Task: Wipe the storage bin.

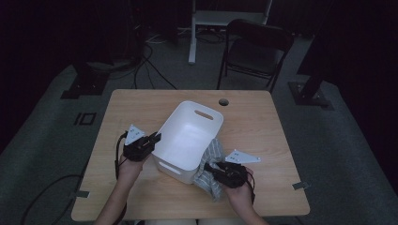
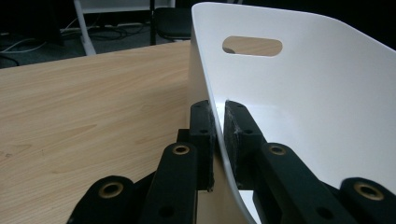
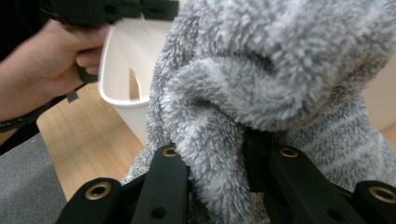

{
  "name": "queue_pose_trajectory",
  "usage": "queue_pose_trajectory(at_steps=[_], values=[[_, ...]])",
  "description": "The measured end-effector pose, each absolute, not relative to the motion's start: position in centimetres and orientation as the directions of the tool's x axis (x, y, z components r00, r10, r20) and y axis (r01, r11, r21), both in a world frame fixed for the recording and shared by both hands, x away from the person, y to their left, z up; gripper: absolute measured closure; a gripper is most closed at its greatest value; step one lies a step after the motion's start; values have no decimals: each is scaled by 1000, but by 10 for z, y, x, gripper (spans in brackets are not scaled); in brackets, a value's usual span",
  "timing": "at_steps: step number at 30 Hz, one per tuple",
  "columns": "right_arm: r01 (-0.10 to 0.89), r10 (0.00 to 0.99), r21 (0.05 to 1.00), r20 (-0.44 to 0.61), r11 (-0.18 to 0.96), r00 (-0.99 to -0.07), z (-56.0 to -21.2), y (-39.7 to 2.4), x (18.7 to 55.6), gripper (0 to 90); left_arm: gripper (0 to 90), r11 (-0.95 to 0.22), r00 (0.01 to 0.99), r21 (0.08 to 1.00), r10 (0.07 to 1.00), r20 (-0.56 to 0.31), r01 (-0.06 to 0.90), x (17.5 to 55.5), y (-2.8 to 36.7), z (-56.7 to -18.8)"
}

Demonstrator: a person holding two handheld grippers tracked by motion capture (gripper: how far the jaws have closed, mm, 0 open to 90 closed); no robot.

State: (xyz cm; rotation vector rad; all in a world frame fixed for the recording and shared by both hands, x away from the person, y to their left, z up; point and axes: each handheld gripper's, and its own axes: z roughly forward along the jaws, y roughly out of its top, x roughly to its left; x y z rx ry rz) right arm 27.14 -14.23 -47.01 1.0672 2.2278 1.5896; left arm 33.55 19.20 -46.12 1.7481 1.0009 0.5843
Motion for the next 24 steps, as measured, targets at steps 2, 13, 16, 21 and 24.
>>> queue_pose_trajectory(at_steps=[2, 13, 16, 21, 24], values=[[422, 652, 892, 225, 161, -724, -468, -142, 273, 757, 822, -169, 550, 919, 833, -60, 357, 336, 192, -461], [446, 683, 879, 221, 170, -696, -481, -138, 282, 759, 821, -190, 560, 915, 827, -46, 356, 336, 190, -460], [474, 696, 863, 233, 174, -679, -489, -139, 287, 759, 821, -194, 561, 914, 827, -43, 355, 336, 190, -460], [504, 709, 845, 245, 179, -662, -499, -140, 294, 760, 820, -192, 559, 914, 828, -44, 357, 336, 189, -459], [539, 721, 822, 259, 185, -643, -510, -141, 301, 760, 820, -191, 558, 913, 829, -46, 359, 336, 189, -459]])
